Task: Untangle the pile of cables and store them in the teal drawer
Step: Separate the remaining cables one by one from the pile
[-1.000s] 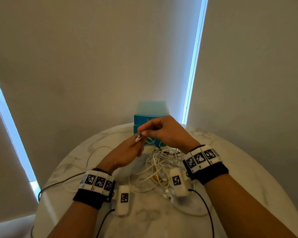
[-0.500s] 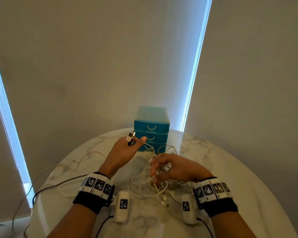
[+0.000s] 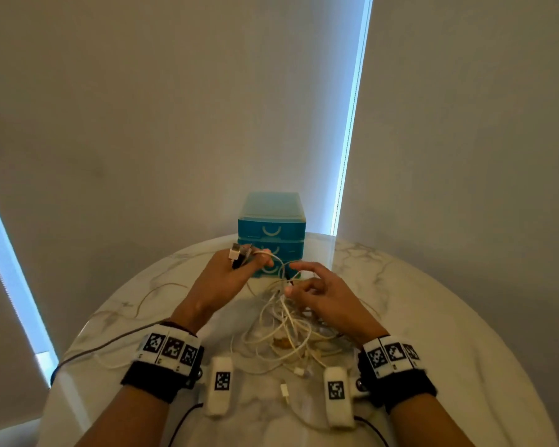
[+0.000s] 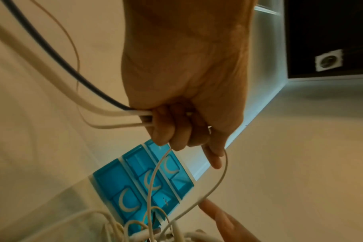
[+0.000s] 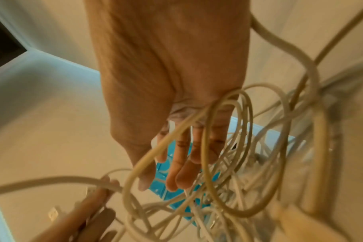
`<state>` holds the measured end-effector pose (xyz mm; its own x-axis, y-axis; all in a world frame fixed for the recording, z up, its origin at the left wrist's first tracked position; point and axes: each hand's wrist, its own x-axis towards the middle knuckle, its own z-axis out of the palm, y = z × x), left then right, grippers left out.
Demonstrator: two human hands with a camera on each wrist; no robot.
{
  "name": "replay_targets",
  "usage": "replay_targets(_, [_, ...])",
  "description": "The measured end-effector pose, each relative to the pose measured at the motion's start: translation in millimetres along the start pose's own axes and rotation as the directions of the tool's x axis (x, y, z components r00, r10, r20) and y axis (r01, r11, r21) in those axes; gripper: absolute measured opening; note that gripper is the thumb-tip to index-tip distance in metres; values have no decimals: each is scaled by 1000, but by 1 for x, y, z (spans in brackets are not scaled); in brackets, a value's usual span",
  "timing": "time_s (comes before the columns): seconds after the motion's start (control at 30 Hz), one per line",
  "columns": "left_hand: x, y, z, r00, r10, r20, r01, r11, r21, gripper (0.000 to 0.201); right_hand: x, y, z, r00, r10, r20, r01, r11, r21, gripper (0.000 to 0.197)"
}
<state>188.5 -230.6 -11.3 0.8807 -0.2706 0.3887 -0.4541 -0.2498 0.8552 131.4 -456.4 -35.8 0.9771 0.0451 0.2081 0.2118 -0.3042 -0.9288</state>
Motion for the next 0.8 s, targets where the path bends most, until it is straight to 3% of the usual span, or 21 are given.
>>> replay_targets(0.1, [-4,10,8,997,81,9,-80,995,-57,21,1,1,10,998,-66,5,66,987,-144,24])
replay_targets(0.17, [-4,10,8,998,59,-22,-61,995,-74,21,2,-5,10,967,-148,-209,121,983,-137,15])
replay_targets(0.2, [-4,9,7,999,30,-39,-32,998,-63,22,2,-10,6,911,-180,-371,161,984,-81,15])
replay_targets(0.27, [-4,5,5,998,-44,-45,43,999,-15,25,0,-22,-9,743,-198,-639,300,952,54,13])
replay_targets(0.3, [-3,2,4,996,-80,-40,81,997,15,29,-2,-26,-16,696,-195,-691,340,937,78,13])
replay_targets(0.33, [-2,-2,5,994,-106,-34,108,993,53,35,-3,-26,-19,695,-193,-693,337,939,76,13])
replay_targets(0.43, [0,-10,5,994,-104,-27,107,984,139,45,-6,-25,-13,808,-148,-570,238,968,86,12])
replay_targets(0.47, [1,-11,5,995,-94,-34,98,986,132,45,-8,-28,-11,809,-138,-571,241,965,107,13])
replay_targets(0.53, [0,-8,4,997,-47,-58,52,993,104,44,-9,-39,-14,762,-173,-624,325,936,137,20])
replay_targets(0.6, [-1,-2,4,995,21,-101,-14,998,66,42,-9,-49,-17,767,-216,-604,391,904,173,26])
replay_targets(0.67, [-1,1,5,986,64,-156,-62,998,15,42,-7,-48,-14,847,-156,-508,344,890,300,24])
replay_targets(0.73, [-2,5,5,975,68,-212,-77,996,-34,40,-6,-37,-6,936,-55,-347,204,888,412,21])
replay_targets(0.8, [-4,13,3,969,62,-239,-94,988,-124,32,-3,-26,4,980,-22,-197,88,939,333,26])
